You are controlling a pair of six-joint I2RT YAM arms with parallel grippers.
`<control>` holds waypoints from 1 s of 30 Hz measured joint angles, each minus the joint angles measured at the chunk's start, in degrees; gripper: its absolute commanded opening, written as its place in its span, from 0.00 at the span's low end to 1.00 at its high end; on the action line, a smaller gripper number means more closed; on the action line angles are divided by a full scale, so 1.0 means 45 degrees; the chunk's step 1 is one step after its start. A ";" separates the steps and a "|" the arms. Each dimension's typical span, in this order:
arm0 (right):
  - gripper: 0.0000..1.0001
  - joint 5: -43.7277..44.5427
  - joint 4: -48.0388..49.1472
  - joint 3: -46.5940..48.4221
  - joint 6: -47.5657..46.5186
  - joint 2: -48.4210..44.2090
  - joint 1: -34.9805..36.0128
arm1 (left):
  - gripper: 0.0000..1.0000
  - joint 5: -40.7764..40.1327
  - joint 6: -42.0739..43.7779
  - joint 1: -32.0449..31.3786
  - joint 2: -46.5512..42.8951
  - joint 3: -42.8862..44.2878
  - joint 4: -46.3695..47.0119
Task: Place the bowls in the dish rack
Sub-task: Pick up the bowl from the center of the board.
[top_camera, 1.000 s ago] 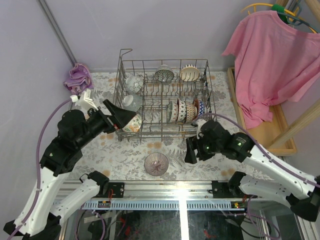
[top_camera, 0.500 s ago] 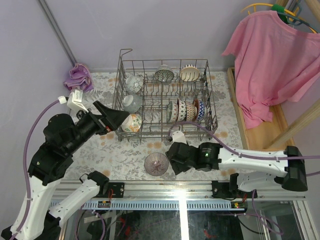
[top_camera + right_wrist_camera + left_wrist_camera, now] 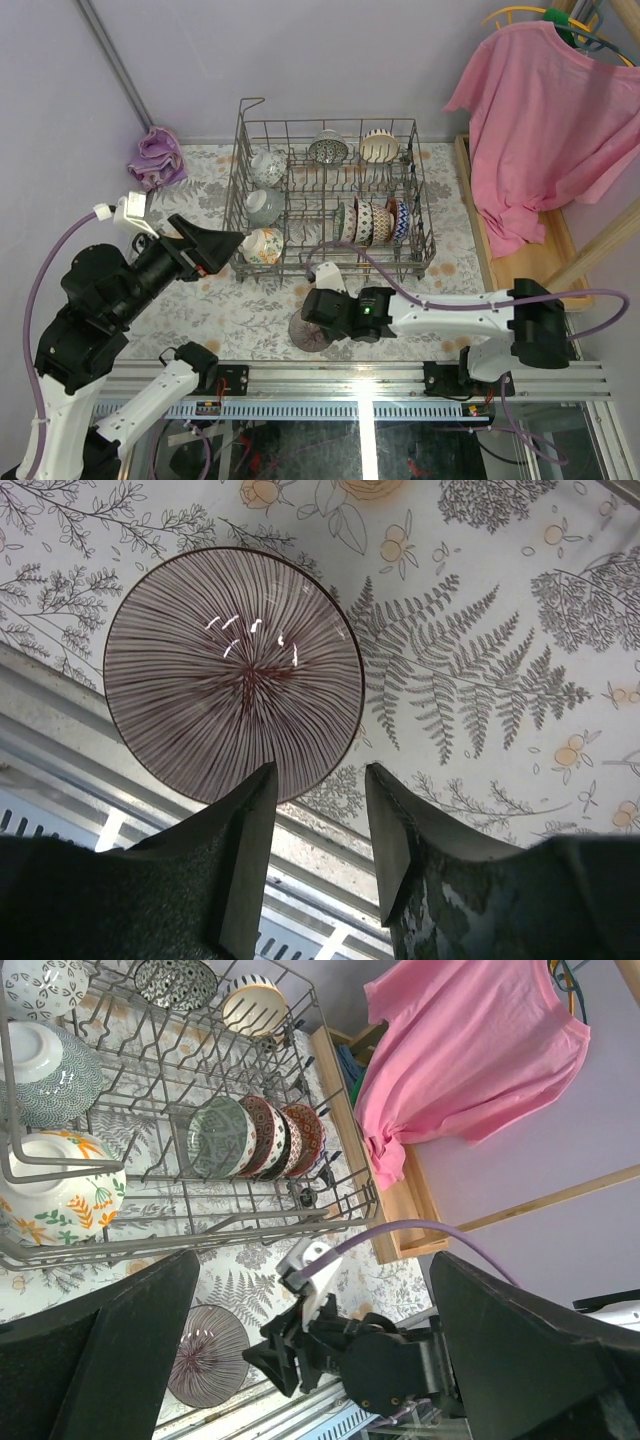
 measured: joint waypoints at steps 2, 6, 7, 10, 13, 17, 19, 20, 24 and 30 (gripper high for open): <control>0.44 0.0000 0.0146 0.0189 -0.0049 0.0466 0.0000 | 1.00 -0.0078 0.0058 0.0000 -0.0078 0.0126 -0.0199; 0.41 0.0029 0.0272 0.0612 -0.0136 0.1379 0.0000 | 1.00 -0.0175 0.0136 0.0000 -0.0272 0.0238 -0.0452; 0.41 0.0092 0.0248 0.0738 -0.0160 0.1588 0.0000 | 1.00 -0.0194 0.0151 0.0000 -0.0311 0.0243 -0.0486; 0.39 0.0287 0.0214 0.1117 -0.0243 0.2166 0.0000 | 1.00 -0.0267 0.0194 0.0000 -0.0364 0.0248 -0.0525; 0.38 0.0457 0.0024 0.1409 -0.0321 0.2516 0.0000 | 1.00 -0.0282 0.0209 0.0000 -0.0364 0.0248 -0.0563; 0.39 0.0913 -0.0262 0.1603 -0.0486 0.2662 0.0000 | 1.00 -0.0287 0.0233 0.0000 -0.0364 0.0248 -0.0573; 0.41 0.1054 -0.0379 0.1603 -0.0573 0.2565 0.0000 | 1.00 -0.0287 0.0243 0.0000 -0.0364 0.0248 -0.0578; 0.41 0.1141 -0.0432 0.1603 -0.0622 0.2472 0.0000 | 1.00 -0.0287 0.0243 0.0000 -0.0364 0.0248 -0.0583; 0.41 0.1433 -0.0583 0.1603 -0.0733 0.2021 0.0000 | 1.00 -0.0287 0.0238 0.0000 -0.0413 0.0194 -0.0573; 0.41 0.1583 -0.0578 0.1559 -0.0811 0.2123 0.0000 | 1.00 -0.0287 0.0238 0.0000 -0.0612 0.0063 -0.0573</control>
